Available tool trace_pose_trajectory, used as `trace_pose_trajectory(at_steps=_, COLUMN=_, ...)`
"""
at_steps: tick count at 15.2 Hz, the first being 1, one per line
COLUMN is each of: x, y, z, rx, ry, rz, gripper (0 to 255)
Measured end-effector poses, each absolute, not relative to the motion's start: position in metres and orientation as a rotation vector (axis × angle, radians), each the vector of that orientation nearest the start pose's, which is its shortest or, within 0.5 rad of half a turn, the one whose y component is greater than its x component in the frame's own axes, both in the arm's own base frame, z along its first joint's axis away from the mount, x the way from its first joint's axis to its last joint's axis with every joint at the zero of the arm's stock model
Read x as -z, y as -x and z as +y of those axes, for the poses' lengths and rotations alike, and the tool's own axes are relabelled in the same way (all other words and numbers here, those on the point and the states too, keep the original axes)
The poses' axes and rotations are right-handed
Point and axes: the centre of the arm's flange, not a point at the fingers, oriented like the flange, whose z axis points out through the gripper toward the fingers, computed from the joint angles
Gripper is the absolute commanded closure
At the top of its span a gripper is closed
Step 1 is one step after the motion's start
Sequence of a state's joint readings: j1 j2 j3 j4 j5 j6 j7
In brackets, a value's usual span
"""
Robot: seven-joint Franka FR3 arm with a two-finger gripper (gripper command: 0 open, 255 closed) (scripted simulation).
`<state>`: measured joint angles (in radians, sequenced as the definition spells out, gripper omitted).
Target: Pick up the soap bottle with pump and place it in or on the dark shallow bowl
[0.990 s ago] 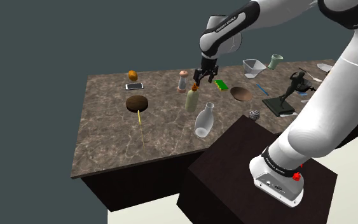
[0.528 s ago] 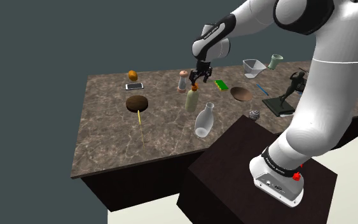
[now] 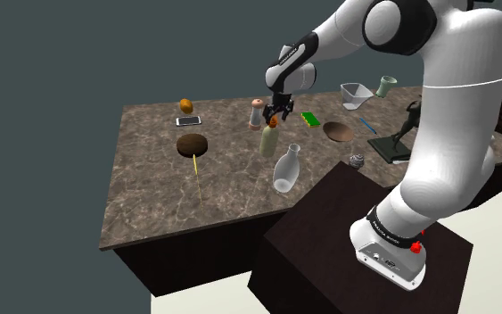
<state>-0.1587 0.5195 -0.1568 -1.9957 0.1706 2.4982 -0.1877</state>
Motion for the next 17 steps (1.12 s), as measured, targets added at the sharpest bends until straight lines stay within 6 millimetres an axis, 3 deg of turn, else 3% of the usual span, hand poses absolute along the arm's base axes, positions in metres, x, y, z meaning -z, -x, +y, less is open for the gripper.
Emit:
trace_pose_trajectory(at_steps=3, x=-0.1864, y=-0.5783, z=-0.1867, rx=-0.001, ry=3.093, rz=0.381, gripper=0)
trace_pose_trajectory(at_steps=8, x=-0.1849, y=-0.5785, z=-0.1865, rx=0.0, ry=3.093, rz=0.381, gripper=0)
trace_pose_trajectory(at_steps=9, x=-0.1849, y=-0.5785, z=-0.1865, rx=0.0, ry=3.093, rz=0.381, gripper=255)
trace_pose_trajectory(at_steps=17, x=-0.1851, y=-0.5786, z=-0.1868, rx=0.001, ry=3.094, rz=0.381, gripper=255)
